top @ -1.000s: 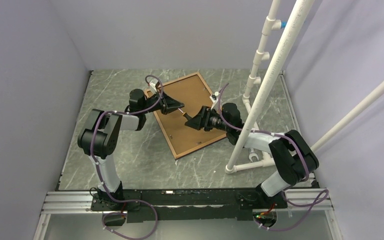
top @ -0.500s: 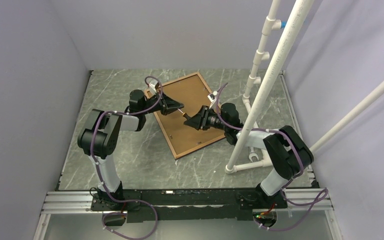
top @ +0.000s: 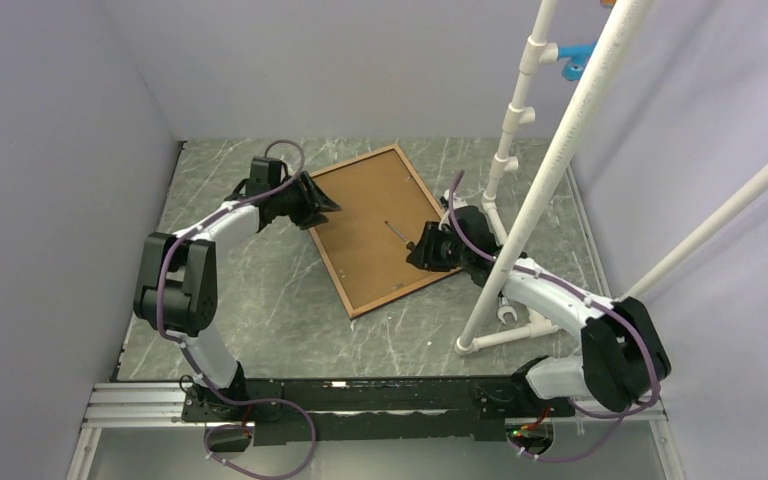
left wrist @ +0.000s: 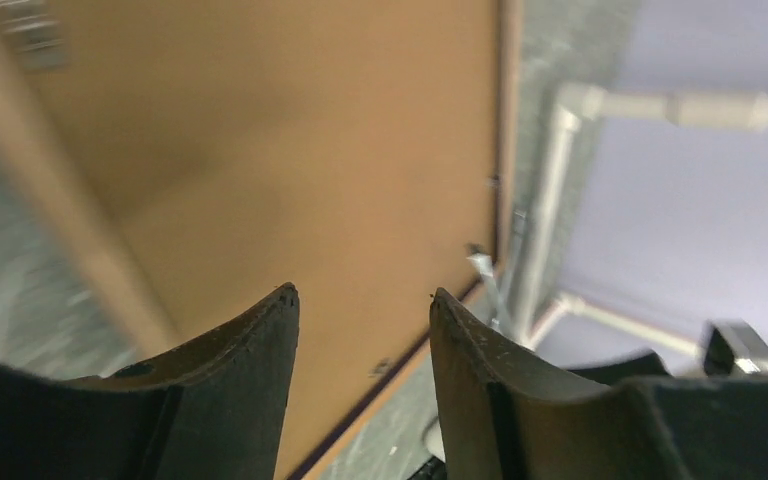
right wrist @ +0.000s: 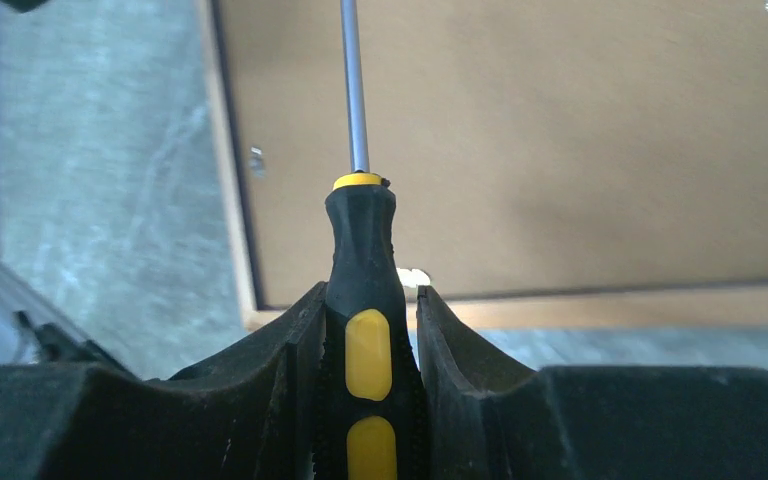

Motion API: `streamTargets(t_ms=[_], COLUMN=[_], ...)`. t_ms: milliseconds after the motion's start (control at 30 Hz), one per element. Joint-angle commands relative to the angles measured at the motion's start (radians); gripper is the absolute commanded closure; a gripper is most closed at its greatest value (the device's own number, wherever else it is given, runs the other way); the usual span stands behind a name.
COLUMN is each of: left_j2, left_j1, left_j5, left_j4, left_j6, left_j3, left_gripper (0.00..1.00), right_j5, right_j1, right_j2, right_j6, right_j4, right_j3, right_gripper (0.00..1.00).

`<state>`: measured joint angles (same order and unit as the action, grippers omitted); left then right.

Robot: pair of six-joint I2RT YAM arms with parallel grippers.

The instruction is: Take the photo out of the frame

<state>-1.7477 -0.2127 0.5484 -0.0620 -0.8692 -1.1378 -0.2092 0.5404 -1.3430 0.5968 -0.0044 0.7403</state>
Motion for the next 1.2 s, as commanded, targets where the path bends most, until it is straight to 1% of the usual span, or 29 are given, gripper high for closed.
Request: streamTargets(t_ms=[0, 67, 133, 200, 233, 300, 433, 600, 733, 833, 933, 1033, 1067, 1167], left_j2=[0.002, -0.012, -0.034, -0.051, -0.056, -0.060, -0.079, -0.121, -0.130, -0.144, -0.161, -0.174, -0.175, -0.166], left_j1=[0.030, 0.029, 0.027, 0.026, 0.026, 0.021, 0.000, -0.004, -0.005, -0.005, -0.004, -0.004, -0.005, -0.005], left_j5=[-0.218, -0.223, -0.236, -0.251, -0.255, -0.264, -0.308, -0.339, -0.352, -0.358, -0.360, -0.358, -0.358, -0.360], left_j4=[-0.308, -0.298, -0.319, -0.341, -0.343, -0.341, -0.370, -0.401, -0.386, -0.378, -0.370, -0.356, -0.350, -0.333], left_j6=[0.041, 0.026, 0.033, 0.040, 0.042, 0.041, 0.047, 0.038, 0.033, 0.040, 0.050, 0.060, 0.063, 0.066], left_j3=[0.047, 0.062, 0.044, 0.027, 0.023, 0.027, 0.012, -0.008, -0.005, -0.006, -0.012, -0.010, -0.009, 0.005], left_gripper=[0.46, 0.46, 0.46, 0.46, 0.46, 0.46, 0.48, 0.45, 0.43, 0.46, 0.52, 0.62, 0.71, 0.87], right_j5=[0.195, 0.231, 0.242, 0.186, 0.130, 0.071, 0.024, -0.039, -0.067, -0.067, -0.084, -0.118, -0.117, -0.130], right_j1=[-0.005, -0.022, -0.059, -0.116, -0.143, -0.192, -0.227, -0.290, -0.321, -0.346, -0.380, -0.405, -0.409, -0.436], right_j2=[0.116, 0.150, 0.178, 0.196, 0.206, 0.205, 0.164, 0.136, 0.141, 0.151, 0.154, 0.151, 0.151, 0.145], right_j6=[-0.131, -0.155, -0.167, -0.182, -0.186, -0.186, -0.186, -0.193, -0.201, -0.211, -0.216, -0.213, -0.211, -0.200], right_j4=[-0.353, -0.413, -0.449, -0.443, -0.426, -0.391, -0.359, -0.366, -0.369, -0.372, -0.373, -0.375, -0.378, -0.367], right_j3=[0.075, 0.081, 0.076, 0.058, 0.046, 0.034, 0.066, 0.085, 0.065, 0.044, 0.033, 0.019, 0.014, -0.014], right_gripper=[1.00, 1.00, 1.00, 1.00, 1.00, 1.00, 1.00, 1.00, 1.00, 1.00, 1.00, 1.00, 1.00, 1.00])
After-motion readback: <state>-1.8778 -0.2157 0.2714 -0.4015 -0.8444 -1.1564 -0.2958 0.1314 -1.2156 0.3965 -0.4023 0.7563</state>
